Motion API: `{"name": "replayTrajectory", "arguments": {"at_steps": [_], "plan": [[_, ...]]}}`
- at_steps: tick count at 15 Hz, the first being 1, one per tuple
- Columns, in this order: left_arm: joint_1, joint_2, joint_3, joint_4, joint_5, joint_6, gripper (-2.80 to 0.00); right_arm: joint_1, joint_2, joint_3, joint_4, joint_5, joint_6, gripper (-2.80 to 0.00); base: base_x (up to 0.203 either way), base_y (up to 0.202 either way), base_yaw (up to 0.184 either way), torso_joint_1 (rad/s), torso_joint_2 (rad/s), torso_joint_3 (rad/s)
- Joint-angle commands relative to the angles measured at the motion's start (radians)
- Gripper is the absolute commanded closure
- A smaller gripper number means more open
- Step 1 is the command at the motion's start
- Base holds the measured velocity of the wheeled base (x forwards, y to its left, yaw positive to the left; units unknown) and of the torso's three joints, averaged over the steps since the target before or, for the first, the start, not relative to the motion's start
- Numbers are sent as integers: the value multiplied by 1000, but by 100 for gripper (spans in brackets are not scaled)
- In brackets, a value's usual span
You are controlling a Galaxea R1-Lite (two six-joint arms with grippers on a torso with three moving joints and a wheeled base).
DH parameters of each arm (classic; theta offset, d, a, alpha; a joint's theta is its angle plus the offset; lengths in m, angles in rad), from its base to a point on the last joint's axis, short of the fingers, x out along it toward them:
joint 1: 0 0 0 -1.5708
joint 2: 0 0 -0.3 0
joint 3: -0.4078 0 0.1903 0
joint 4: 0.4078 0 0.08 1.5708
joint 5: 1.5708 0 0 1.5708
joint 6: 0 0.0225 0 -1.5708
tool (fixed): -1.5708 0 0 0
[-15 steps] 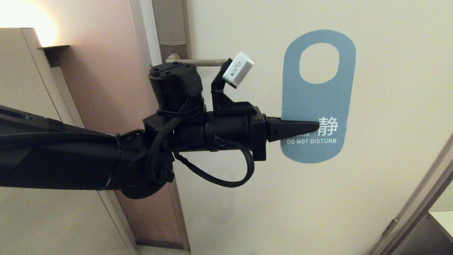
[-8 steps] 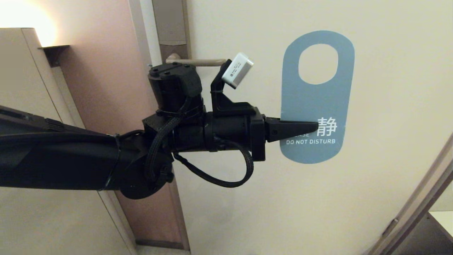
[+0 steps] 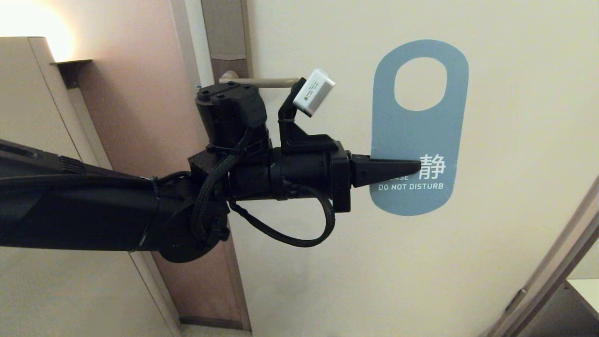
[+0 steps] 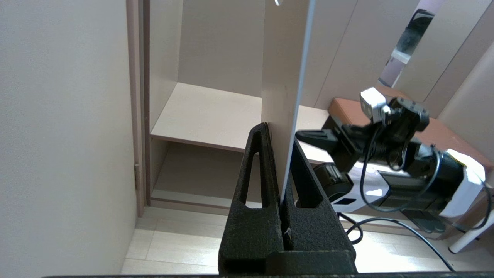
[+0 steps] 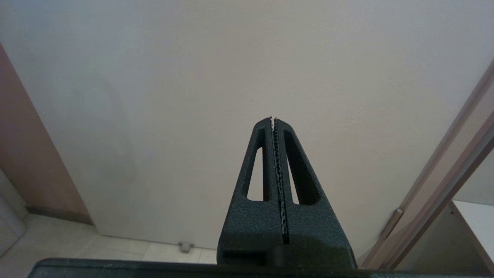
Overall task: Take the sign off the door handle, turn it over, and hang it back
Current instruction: Hand it to the other hand
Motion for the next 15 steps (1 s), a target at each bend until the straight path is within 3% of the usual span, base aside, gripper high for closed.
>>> {"name": "replayTrajectory", "arguments": {"at_steps": [1, 5, 9, 15], "plan": [[0, 1, 0, -5, -6, -3, 0, 13, 103, -26, -10, 0, 1, 0, 0, 0, 0, 0, 0, 0], [15, 21, -1, -9, -110, 3, 0, 30, 271, -100, -44, 1, 7, 0, 0, 0, 0, 0, 0, 0], [20, 117, -24, -189, -154, 6, 0, 32, 397, -176, -47, 11, 28, 0, 0, 0, 0, 0, 0, 0], [15, 160, -101, -208, -176, 18, 0, 32, 466, -238, -47, 166, 25, 0, 0, 0, 0, 0, 0, 0]]}}
